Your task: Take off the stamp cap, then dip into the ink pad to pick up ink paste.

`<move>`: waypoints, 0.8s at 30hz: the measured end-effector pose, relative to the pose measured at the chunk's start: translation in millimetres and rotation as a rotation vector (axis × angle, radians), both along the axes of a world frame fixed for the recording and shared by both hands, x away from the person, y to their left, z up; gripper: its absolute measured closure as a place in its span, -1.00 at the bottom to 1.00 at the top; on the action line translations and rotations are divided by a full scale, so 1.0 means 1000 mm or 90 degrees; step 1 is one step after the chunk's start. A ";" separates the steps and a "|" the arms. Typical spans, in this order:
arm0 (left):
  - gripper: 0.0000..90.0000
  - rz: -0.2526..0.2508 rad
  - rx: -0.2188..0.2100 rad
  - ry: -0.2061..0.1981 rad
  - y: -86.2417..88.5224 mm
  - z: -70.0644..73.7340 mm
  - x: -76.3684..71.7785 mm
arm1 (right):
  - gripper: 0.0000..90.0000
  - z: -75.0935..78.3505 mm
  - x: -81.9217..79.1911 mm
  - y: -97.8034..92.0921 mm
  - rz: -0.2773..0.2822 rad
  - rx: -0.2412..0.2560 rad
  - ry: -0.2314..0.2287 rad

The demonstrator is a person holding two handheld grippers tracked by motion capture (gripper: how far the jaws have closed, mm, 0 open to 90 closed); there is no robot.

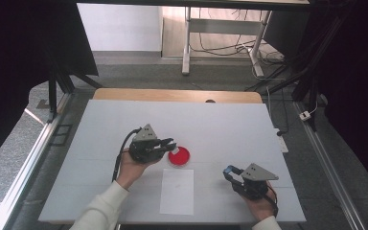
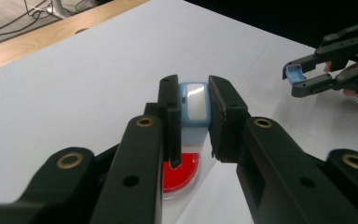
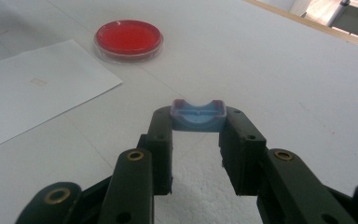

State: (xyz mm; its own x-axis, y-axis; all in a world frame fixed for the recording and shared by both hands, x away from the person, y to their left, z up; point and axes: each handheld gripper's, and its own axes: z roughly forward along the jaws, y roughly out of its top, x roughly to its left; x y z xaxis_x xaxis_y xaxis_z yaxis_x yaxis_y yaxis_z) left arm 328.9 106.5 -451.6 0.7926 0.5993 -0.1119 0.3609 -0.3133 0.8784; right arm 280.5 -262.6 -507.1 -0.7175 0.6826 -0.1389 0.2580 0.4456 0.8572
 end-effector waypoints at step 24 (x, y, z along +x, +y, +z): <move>0.68 0.014 0.017 0.005 -0.019 -0.025 0.033 | 0.45 -0.004 -0.001 -0.003 -0.009 -0.007 0.005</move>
State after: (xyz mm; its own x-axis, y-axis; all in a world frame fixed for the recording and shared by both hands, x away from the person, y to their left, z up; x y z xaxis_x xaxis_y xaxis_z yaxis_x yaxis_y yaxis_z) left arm 361.7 87.2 -476.8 0.7781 0.6198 -0.1022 0.3752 -0.3281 0.8669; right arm 280.0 -266.0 -511.3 -0.7088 0.6912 -0.1408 0.2713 0.4513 0.8501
